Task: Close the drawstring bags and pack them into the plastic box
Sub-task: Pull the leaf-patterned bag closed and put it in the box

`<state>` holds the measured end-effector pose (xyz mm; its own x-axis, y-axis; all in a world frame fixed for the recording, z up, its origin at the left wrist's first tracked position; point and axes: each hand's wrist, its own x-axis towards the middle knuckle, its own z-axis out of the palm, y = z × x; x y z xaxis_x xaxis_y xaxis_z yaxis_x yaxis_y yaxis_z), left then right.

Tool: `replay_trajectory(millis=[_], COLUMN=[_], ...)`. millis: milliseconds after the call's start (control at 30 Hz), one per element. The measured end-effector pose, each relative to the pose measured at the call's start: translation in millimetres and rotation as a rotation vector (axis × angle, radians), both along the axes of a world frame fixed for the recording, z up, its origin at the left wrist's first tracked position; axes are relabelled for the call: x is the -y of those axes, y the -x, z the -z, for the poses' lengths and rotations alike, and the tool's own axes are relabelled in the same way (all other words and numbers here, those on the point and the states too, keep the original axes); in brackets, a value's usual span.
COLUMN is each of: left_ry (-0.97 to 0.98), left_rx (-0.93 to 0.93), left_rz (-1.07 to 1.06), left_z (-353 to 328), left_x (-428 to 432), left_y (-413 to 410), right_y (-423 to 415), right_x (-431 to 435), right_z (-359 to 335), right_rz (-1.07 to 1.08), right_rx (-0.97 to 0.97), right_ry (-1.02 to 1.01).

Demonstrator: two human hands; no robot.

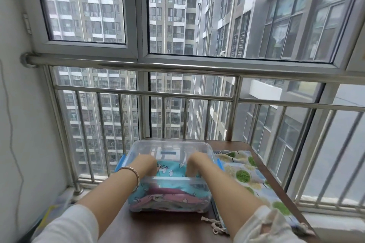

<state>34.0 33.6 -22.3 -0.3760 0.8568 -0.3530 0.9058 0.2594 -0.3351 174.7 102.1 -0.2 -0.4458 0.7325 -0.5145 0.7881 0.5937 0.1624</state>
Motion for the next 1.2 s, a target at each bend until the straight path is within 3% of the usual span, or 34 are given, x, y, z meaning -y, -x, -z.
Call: replay_trajectory(millis=[167,267,333,433,467,533,633,800,1000,1200], left_ry=[-0.01,0.11,-0.053,-0.54,-0.627,-0.616,-0.355,-0.048,-0.12,-0.127], left_rx=[0.067,0.183,0.259,0.341,0.348,0.337,0.328,0.258,0.217,0.199], left_rz=[-0.095,-0.12,-0.068,0.11,0.17,0.266,0.428,0.558,0.548,0.545], left_z=[-2.9,-18.7,-34.0,-59.7,-66.9,-70.2,-47.7,25.9,54.4,35.8], left_x=[1.7,-1.7,-11.5,-19.8,-18.8,-13.6,-7.5,2.9,-4.3,-18.0], left_y=[-0.2,3.2,-9.5,-60.9,-87.3,-137.5,-200.7,-247.8,-244.0,-245.2], right_y=[-5.6,-13.1,-30.1,-72.5,-88.9,-119.7,-166.2,-219.0,-231.4,-210.7], right_x=[-2.9,-12.7,-17.2,-22.2,-27.0,-34.8,-43.2,-31.9,-11.2,-2.9], right_z=[-4.3,-17.2,-40.6,-73.6,-76.6,-68.7,-31.6,37.1,68.9,63.7], right_rz=[0.072,0.21,0.301,0.346,0.381,0.468,0.567,0.553,0.472,0.341], right_rx=[-0.025,-0.284,-0.66,-1.131,-1.218,-1.262,-1.037,-0.495,-0.217,0.024], right_ry=[0.178,0.394,0.421,0.228,0.139,0.009,-0.041,0.244,0.305,0.17])
